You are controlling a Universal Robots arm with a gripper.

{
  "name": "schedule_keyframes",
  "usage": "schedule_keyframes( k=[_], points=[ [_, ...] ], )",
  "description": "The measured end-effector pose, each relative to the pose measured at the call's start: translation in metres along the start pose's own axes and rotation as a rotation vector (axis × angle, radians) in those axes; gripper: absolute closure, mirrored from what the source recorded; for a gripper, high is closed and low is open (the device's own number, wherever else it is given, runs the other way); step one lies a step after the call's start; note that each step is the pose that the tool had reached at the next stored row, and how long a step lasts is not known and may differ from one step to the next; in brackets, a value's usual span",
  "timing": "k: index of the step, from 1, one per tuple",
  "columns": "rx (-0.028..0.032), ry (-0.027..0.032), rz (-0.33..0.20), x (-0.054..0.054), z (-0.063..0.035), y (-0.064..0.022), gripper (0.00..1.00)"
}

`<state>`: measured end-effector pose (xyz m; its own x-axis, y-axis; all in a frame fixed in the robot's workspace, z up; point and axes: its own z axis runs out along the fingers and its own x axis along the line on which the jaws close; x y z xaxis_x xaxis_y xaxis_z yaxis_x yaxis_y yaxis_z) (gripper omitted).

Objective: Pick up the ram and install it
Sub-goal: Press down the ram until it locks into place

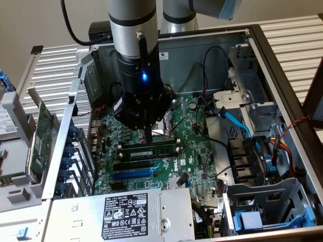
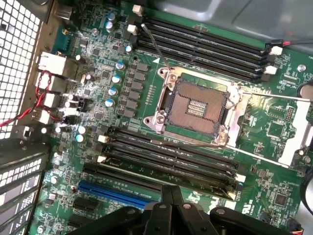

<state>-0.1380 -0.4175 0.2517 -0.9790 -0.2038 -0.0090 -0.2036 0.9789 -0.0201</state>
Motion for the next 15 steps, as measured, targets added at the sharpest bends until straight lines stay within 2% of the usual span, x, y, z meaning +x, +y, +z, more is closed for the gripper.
schedule_keyframes(
  k=[5,12,15],
  points=[
    [0.0007,0.0016,0.066,0.0000,0.0000,0.0000,0.89],
    [0.0011,0.0030,0.106,-0.0001,0.0001,0.0000,0.89],
    [0.0016,0.0040,0.153,0.0000,0.0001,0.0000,0.89]
  ],
)
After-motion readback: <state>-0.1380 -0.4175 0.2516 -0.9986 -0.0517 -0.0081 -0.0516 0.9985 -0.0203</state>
